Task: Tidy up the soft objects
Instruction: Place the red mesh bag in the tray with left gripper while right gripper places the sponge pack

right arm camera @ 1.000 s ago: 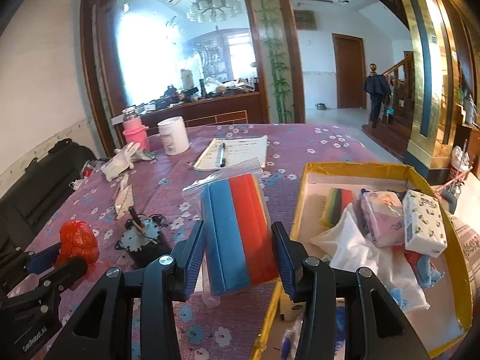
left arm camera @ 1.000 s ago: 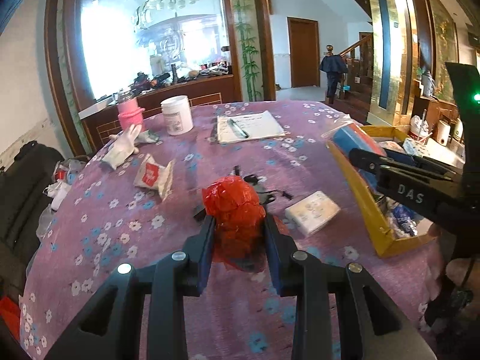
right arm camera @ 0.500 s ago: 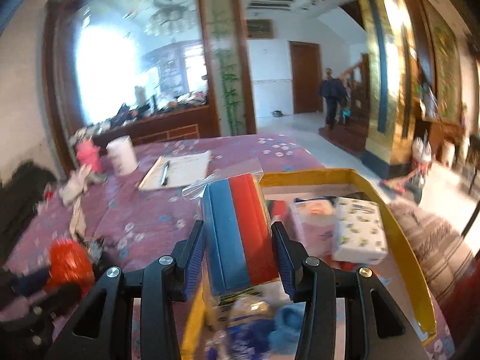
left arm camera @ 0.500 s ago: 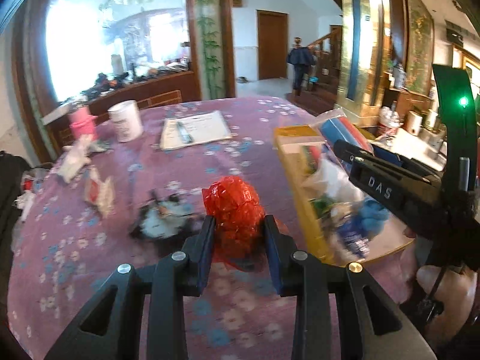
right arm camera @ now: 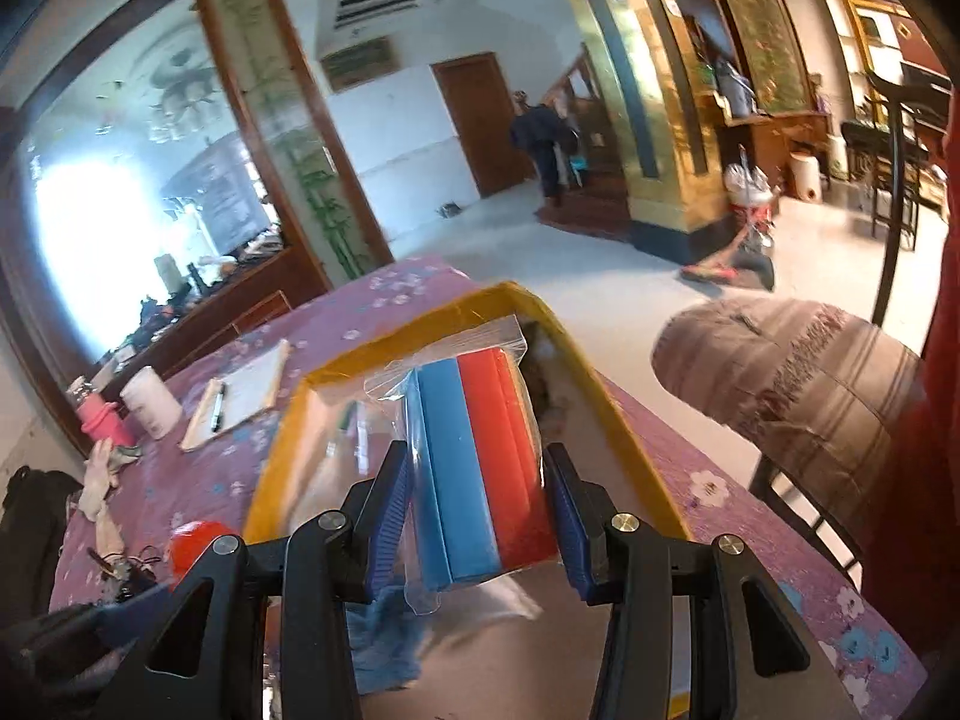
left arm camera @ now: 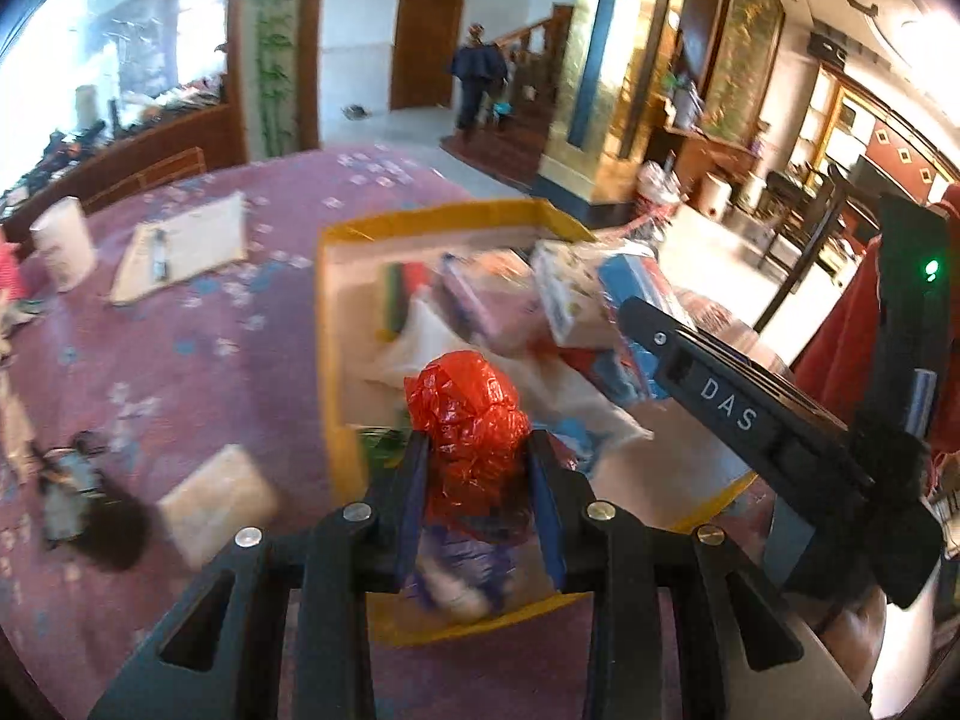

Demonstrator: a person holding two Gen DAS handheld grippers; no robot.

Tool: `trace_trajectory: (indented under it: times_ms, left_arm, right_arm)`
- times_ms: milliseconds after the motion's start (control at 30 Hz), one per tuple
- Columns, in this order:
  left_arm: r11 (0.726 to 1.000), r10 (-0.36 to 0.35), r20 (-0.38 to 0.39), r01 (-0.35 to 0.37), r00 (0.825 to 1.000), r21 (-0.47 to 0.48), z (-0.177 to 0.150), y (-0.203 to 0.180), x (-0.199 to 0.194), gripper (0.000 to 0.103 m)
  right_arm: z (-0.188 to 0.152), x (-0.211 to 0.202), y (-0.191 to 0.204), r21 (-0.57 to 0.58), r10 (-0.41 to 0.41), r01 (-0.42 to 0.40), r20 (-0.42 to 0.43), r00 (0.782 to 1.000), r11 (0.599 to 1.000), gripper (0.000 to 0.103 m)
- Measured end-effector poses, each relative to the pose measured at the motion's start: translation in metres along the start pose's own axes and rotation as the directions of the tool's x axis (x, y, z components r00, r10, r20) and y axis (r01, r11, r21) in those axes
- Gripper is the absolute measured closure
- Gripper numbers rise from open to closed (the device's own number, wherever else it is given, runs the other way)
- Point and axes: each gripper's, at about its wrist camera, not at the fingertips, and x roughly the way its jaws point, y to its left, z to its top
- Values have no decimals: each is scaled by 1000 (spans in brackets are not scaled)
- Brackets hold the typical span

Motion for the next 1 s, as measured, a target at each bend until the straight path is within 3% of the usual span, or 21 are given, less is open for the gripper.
trace_trajectory:
  times_ms: [300, 533, 633, 800, 1000]
  left_arm:
    - [998, -43, -45, 45, 998, 52, -10, -9, 28, 72]
    - [996, -21, -12, 22, 1000, 86, -12, -10, 22, 72]
    - [995, -17, 4, 17, 1000, 96, -14, -14, 17, 68]
    - [995, -20, 36, 16, 999, 98, -14, -16, 8, 49]
    - [996, -21, 59, 15, 998, 90, -12, -13, 1, 47]
  right_arm:
    - [-6, 17, 6, -15, -37, 36, -70, 997, 999, 55]
    - [-8, 17, 8, -19, -34, 32, -73, 997, 999, 55]
    - [-7, 15, 8, -18, -33, 32, -65, 997, 999, 54]
    - [-6, 10, 9, -18, -42, 41, -43, 998, 999, 51]
    - [-3, 1, 9, -6, -38, 38, 10, 999, 999, 45]
